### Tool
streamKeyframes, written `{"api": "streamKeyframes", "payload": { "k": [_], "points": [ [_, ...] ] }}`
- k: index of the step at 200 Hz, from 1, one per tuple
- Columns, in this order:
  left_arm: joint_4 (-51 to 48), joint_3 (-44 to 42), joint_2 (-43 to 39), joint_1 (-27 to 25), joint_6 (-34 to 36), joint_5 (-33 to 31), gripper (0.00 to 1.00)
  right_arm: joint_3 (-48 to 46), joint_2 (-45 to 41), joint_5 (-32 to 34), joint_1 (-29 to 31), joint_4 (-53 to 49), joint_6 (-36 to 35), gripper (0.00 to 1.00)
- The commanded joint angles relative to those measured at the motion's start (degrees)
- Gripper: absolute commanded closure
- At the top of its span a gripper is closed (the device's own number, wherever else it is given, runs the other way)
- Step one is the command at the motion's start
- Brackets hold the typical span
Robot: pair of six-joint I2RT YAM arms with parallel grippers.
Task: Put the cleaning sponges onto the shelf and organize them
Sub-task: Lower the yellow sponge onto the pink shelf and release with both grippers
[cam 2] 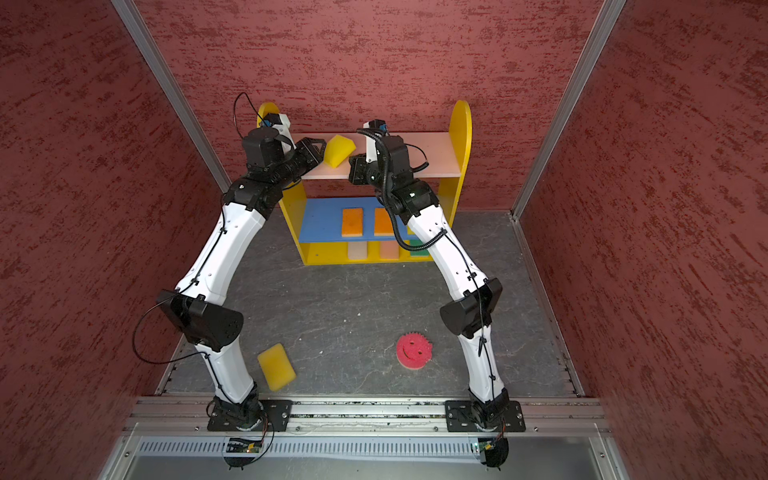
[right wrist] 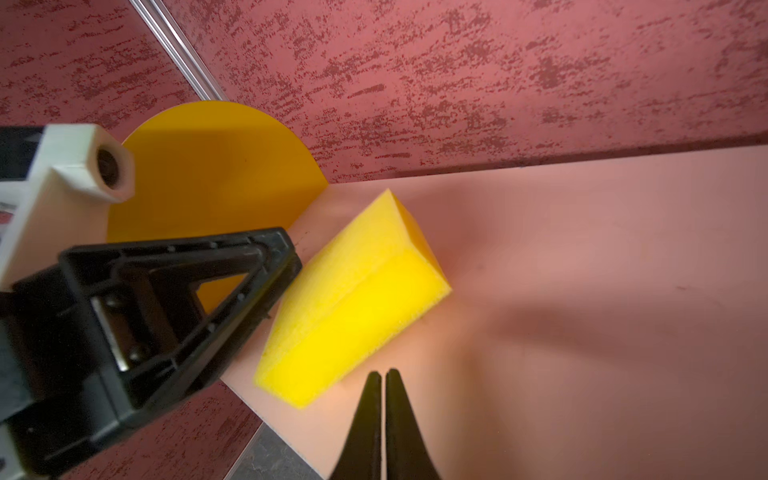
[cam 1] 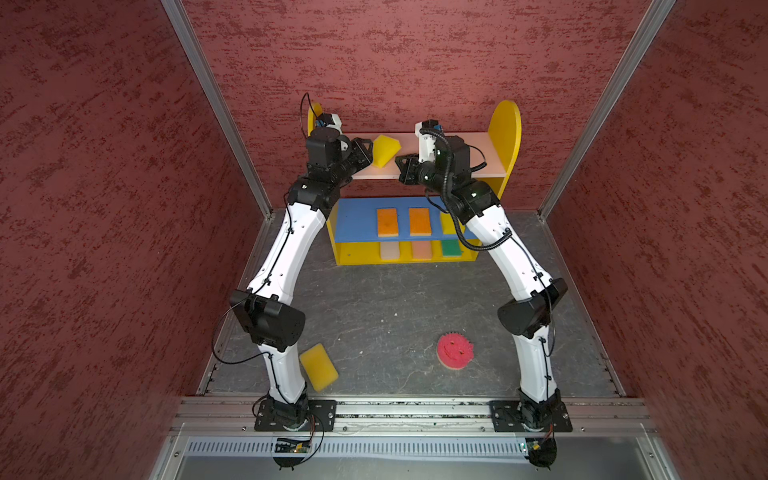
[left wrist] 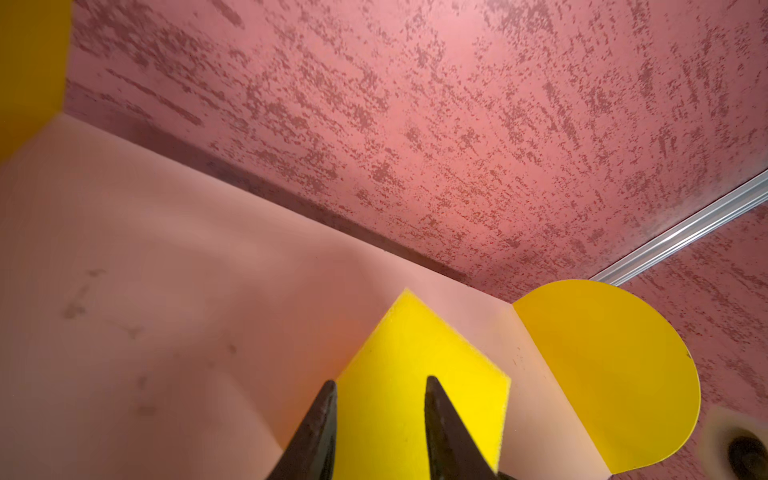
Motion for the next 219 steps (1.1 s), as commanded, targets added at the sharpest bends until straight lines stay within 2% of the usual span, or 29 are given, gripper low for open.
{"api": "streamKeyframes", "payload": {
  "k": [1,46,89,157,219],
  "points": [
    [-3.31,2.86,-0.09,-0.82,2.24,-4.29,0.62,-0.21,-0.16,-0.84,-0.29,-1.0,0.08,0.92],
    [-1.45,2.85,-0.49,-1.98,4.72,-4.99,0.58,-0.2,0.64,-0.84,-0.28,-0.76,0.05,0.93],
    [-4.06,6.38,2.98,-1.43,5.19,-7.08,0.58,-0.17,0.29,-0.4,-0.24,-0.94,-0.23,0.92],
    [-15.11,16.95,9.15,-2.41,5.11,-13.23,0.58,-0.42,0.54,-1.19,-0.24,-0.88,0.38,0.92],
    [-16.73,16.9,9.13,-3.85,3.61,-9.62,0.55,-0.38,1.19,-0.95,-0.29,-0.3,0.63,0.92]
  ]
}}
